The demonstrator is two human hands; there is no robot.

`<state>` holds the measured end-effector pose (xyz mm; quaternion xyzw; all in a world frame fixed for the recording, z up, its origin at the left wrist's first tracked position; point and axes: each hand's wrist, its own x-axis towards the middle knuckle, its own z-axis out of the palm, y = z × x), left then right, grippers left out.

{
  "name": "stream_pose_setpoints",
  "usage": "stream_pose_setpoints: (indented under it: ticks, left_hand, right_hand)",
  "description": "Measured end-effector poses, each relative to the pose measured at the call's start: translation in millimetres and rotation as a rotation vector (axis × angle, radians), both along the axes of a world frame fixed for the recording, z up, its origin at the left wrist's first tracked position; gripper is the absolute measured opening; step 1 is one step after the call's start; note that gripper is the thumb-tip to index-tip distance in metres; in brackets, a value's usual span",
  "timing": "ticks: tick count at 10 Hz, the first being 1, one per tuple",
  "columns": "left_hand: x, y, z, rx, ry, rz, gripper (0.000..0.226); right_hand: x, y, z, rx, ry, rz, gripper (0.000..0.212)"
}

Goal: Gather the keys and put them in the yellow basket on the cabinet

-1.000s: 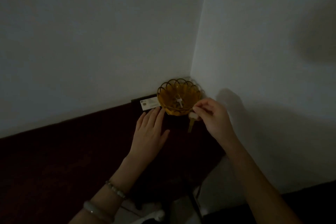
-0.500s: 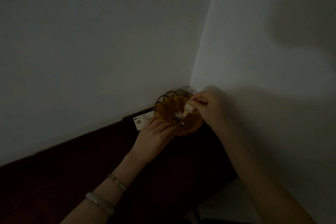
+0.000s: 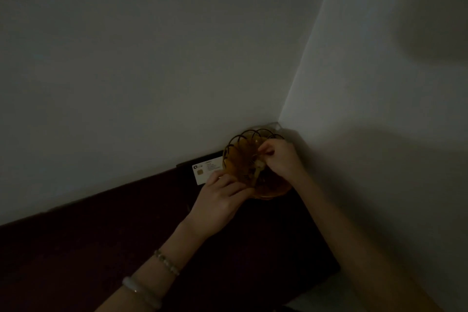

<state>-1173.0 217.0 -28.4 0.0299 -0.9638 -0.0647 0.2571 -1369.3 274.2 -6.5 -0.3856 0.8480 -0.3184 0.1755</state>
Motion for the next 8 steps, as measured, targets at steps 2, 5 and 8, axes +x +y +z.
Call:
stream_pose_setpoints:
  ticks: [2,5,8]
  left_hand:
    - [0,-1,0,0.012,-0.012,-0.001,0.017]
    - [4,4,13,0.045,-0.127,0.043,0.019]
    - [27,18,58,0.096,-0.127,0.344,0.065]
  right_hand:
    - [1,-3,-4,0.088,0.066,0.054,0.023]
    - [21,18,26,0.113,0.195,0.143,0.022]
    - [75,77,70,-0.012,0.513,0.034,0.046]
